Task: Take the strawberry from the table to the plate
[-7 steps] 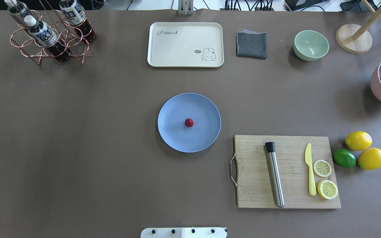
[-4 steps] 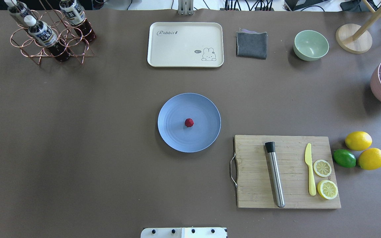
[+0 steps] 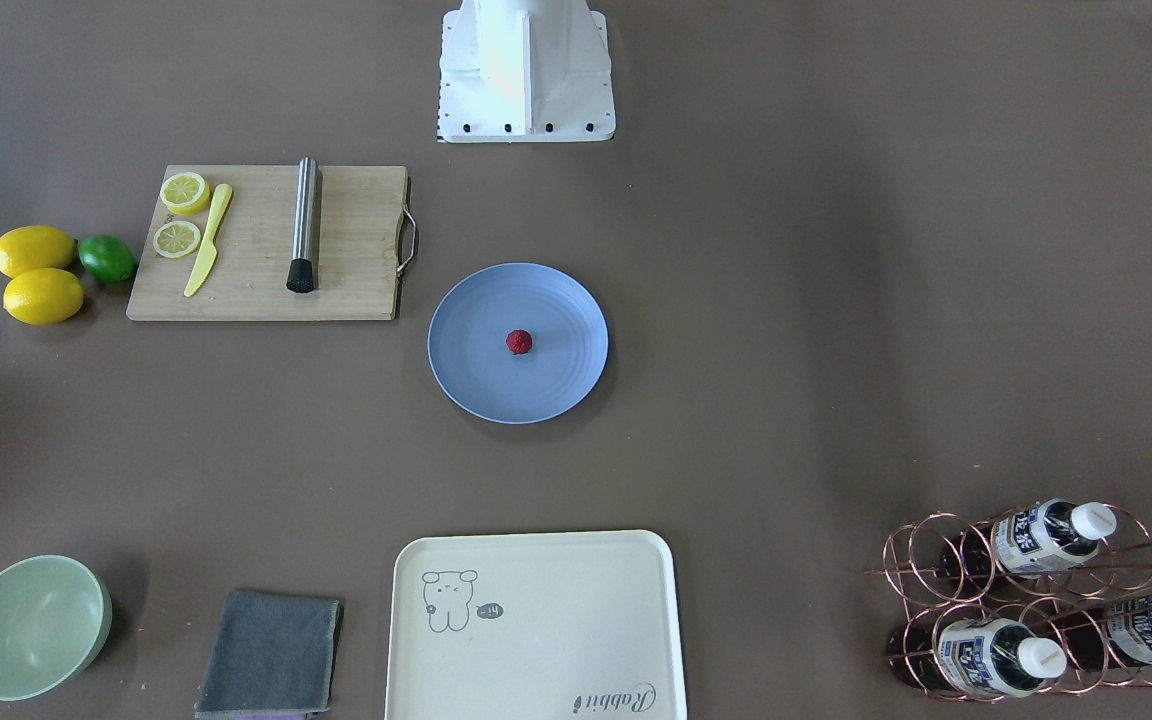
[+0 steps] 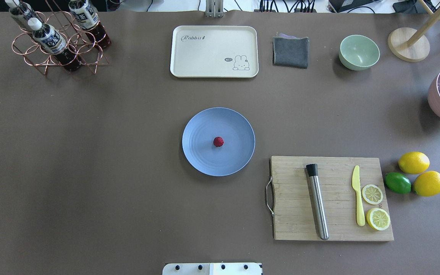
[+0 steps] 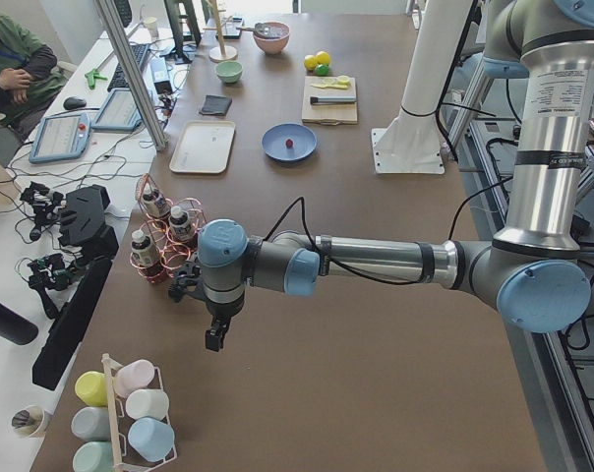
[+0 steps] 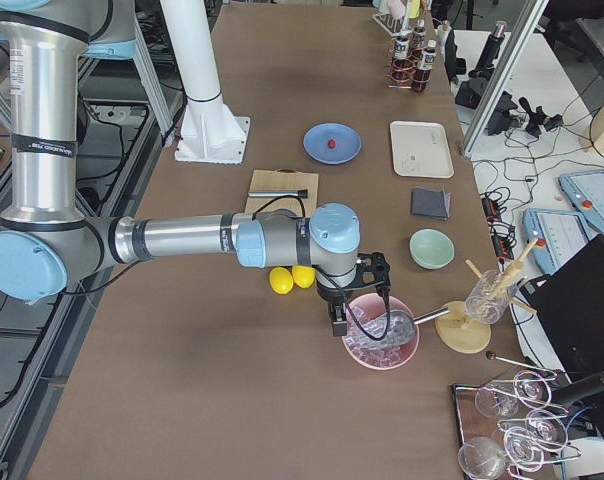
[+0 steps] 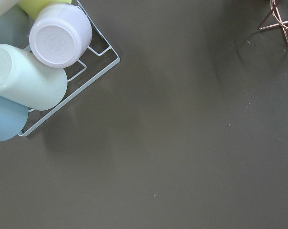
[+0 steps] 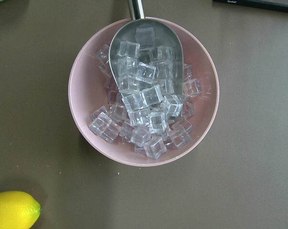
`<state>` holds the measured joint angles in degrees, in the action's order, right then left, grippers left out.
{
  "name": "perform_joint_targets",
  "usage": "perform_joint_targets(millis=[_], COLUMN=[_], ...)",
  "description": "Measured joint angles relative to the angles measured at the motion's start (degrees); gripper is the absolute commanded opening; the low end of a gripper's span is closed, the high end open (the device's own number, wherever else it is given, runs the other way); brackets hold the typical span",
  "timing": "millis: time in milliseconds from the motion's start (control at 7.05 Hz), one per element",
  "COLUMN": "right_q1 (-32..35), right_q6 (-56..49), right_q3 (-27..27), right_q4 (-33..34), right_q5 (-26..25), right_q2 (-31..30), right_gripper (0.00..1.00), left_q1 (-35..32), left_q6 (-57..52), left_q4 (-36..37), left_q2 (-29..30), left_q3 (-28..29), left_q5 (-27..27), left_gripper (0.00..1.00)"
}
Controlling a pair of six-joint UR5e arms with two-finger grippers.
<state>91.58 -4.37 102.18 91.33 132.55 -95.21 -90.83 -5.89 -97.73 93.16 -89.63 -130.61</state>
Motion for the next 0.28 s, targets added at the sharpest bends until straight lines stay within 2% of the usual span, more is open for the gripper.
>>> perform_joint_targets(millis=[284], right_q1=[0.0], right_q6=[0.0], right_q3=[0.1], right_q4=[0.1], right_q5=[0.1], right_q2=[-0.3], right_gripper=[1.0], left_q1=[-0.3], left_q6=[0.0], left_q4=[-0.1], left_q2=[-0.7], left_q3=[0.0], left_q5=[0.0], left_gripper=[0.98])
